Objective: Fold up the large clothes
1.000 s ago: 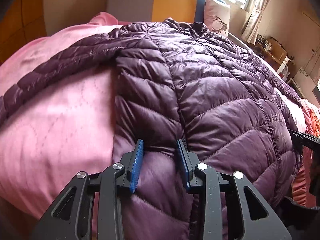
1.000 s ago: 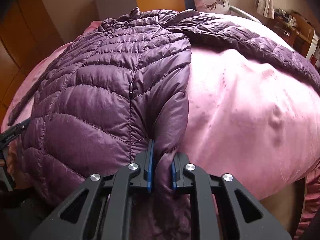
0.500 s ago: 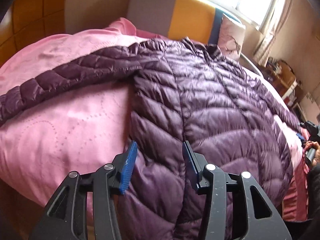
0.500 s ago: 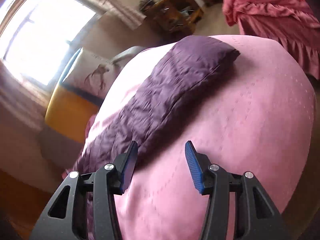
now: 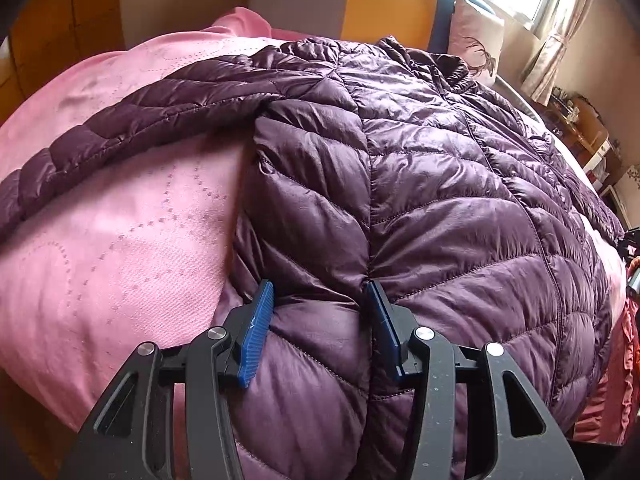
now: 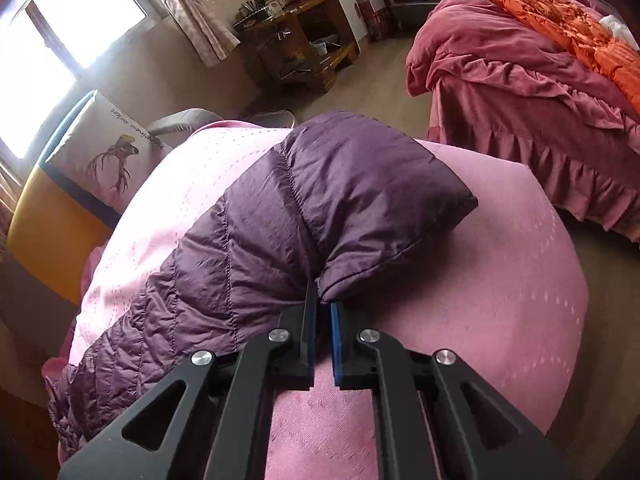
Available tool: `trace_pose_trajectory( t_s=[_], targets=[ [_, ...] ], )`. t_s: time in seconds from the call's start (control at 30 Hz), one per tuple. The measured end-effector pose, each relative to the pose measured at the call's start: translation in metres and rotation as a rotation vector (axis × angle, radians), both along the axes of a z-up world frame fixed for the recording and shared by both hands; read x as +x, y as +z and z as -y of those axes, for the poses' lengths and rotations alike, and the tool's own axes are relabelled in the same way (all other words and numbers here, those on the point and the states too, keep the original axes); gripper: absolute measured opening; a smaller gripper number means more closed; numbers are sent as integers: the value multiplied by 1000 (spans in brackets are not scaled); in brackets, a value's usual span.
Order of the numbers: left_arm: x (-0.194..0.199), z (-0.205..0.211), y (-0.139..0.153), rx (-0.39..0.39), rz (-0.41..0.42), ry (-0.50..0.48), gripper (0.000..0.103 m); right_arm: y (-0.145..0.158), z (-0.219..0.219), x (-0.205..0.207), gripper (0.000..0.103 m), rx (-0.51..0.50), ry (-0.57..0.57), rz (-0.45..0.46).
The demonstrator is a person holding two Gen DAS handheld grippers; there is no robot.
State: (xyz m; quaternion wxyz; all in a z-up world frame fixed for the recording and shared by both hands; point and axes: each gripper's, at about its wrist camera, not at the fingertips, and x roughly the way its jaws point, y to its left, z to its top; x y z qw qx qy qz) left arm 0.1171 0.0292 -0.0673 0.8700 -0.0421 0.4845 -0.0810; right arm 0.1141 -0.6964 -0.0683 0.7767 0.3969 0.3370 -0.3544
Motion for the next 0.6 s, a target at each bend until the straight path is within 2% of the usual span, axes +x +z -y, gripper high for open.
trace_pose_trajectory(
  t_s=[0.07,0.13,0.2,0.27,0.43,0.6],
  targets=[
    [0,-4,2,-24,-4,15,48,5,-9,2,5,-22,-4,-22],
    [-1,-9,6,-53,3,35,51,19,-19,-1,5,-47,30,8],
    [-2,-8,13,-58,29,38,67,42,-36,-2,5,-99,95,49],
    [-4,-7,21,-48,69,38,74,62,-56,6,5,-150,172,78],
    [3,0,36,-36,133,11,74,103,-141,48,5,-241,448,153],
    [15,3,45,-63,148,8,74,111,-251,103,5,-257,719,174]
  ],
)
